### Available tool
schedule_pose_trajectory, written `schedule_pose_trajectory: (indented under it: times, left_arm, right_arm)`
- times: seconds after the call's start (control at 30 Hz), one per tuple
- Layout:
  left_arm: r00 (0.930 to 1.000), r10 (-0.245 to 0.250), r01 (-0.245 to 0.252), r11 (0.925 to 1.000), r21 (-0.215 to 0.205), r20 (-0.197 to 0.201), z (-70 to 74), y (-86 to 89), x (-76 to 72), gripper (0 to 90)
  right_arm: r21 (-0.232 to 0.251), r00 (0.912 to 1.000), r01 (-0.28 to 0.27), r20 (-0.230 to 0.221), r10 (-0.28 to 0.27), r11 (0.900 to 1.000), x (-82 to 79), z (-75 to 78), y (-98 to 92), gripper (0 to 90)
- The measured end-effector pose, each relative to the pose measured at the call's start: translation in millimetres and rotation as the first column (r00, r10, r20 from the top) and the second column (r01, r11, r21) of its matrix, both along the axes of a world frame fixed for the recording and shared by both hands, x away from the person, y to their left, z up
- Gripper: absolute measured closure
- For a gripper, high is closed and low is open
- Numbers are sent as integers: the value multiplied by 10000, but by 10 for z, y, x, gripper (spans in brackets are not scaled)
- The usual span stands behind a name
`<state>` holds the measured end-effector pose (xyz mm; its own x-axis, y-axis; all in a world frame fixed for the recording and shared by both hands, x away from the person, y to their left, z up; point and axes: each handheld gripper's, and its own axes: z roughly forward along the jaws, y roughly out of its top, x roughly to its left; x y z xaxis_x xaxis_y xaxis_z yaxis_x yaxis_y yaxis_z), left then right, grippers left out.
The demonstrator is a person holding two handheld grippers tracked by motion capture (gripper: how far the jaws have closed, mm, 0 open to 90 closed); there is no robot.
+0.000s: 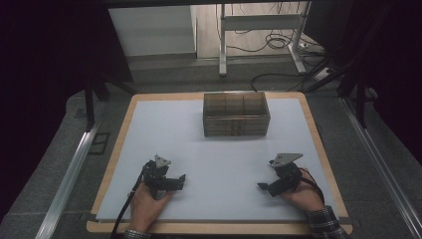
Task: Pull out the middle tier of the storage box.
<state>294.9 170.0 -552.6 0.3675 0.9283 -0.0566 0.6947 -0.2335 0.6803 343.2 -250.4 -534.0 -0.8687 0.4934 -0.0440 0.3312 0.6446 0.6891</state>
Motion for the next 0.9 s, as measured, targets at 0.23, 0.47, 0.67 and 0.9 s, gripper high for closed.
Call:
schedule_pose_trajectory:
  times: [0.23,0.47,0.67,0.9]
  left_arm:
    - [10000,1,-1,10000,-3,3,-1,0,-1,0]
    - [10000,4,-4,10000,-9,4,-1,0,-1,0]
    - [10000,4,-4,10000,-6,0,-1,0,0,0]
    - [10000,5,-5,10000,-7,-1,-1,0,0,0]
  right_arm:
    - [-5,10000,7,9,-7,10000,-1,-1,0,16]
    - [-4,10000,5,-5,-5,10000,0,-1,0,15]
    - [7,10000,4,-24,-4,10000,1,1,-1,18]
    - [17,10000,23,-30,-23,10000,1,7,-2,27]
